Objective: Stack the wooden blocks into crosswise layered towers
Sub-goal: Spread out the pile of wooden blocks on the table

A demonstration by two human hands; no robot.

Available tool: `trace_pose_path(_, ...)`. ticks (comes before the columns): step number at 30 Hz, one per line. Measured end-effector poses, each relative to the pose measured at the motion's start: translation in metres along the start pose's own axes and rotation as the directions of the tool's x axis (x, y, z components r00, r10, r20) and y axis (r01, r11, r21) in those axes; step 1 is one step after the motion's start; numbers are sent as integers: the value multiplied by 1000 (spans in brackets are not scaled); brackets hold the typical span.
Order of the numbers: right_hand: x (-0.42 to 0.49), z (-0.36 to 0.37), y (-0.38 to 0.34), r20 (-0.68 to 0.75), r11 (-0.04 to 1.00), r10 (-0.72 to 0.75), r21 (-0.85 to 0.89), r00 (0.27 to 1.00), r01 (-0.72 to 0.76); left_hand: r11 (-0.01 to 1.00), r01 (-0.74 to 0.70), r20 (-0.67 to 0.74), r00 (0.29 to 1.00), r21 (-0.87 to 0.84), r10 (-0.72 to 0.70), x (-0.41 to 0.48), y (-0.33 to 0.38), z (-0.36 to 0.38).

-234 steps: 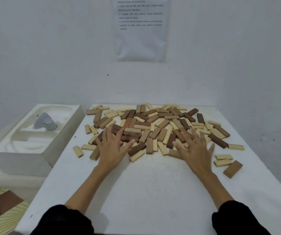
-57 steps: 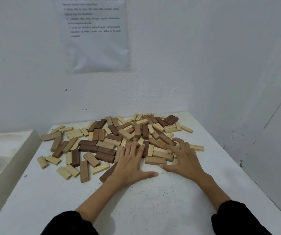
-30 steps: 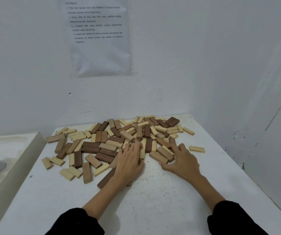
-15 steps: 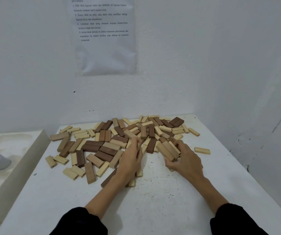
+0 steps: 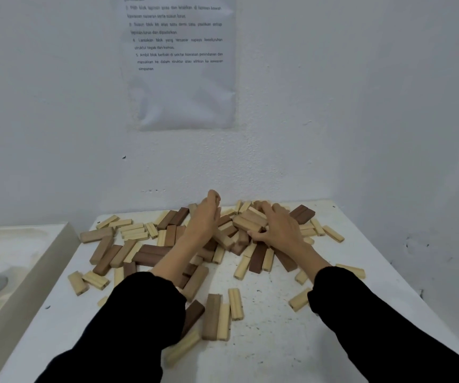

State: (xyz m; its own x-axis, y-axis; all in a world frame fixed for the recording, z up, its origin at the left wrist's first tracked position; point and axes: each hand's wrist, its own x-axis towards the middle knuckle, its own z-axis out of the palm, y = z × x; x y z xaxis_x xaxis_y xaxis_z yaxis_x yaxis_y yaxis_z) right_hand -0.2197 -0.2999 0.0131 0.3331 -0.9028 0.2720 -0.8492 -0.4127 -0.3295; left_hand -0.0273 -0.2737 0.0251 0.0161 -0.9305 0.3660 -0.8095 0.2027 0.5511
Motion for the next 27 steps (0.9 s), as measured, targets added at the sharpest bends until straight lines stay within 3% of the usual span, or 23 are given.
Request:
trace_pose_path(3,3,5,6,21,1000,-28,8,999,28,997,1,73,997,79,-7,3,-11,2)
trace_pose_path(6,-8,-2,17,-53,998,-6,59,999,10,961,-28,55,998,275,14,-1,-12,4)
trace_pose_path(10,-29,-17,58,-171,983,166,110,971,-149,922,-211,7,975,325,221,-17,15,9)
trace_pose_path(13,-38,-23,100,-72,921,384,105,921,-376,899,-340,239,930,275,278,-41,46,26)
trace_pose_path(15,-44,-22,116,66,888,449,79,891,-453,865,-471,379,842,170,384,-61,64,44)
trace_pose_path(17,-47,-19,116,116,911,386,106,915,-398,843,-533,478,759,68,442,-80,79,67)
trace_pose_path(19,-48,-15,105,114,940,280,168,953,-296,837,-547,494,732,13,470,-92,88,90)
trace_pose_path(24,-48,-9,98,3,974,222,53,975,-222,815,-578,323,780,45,536,-98,98,114)
trace_pose_path(27,-48,-13,110,16,980,197,37,980,-198,793,-609,255,771,31,583,-96,95,111)
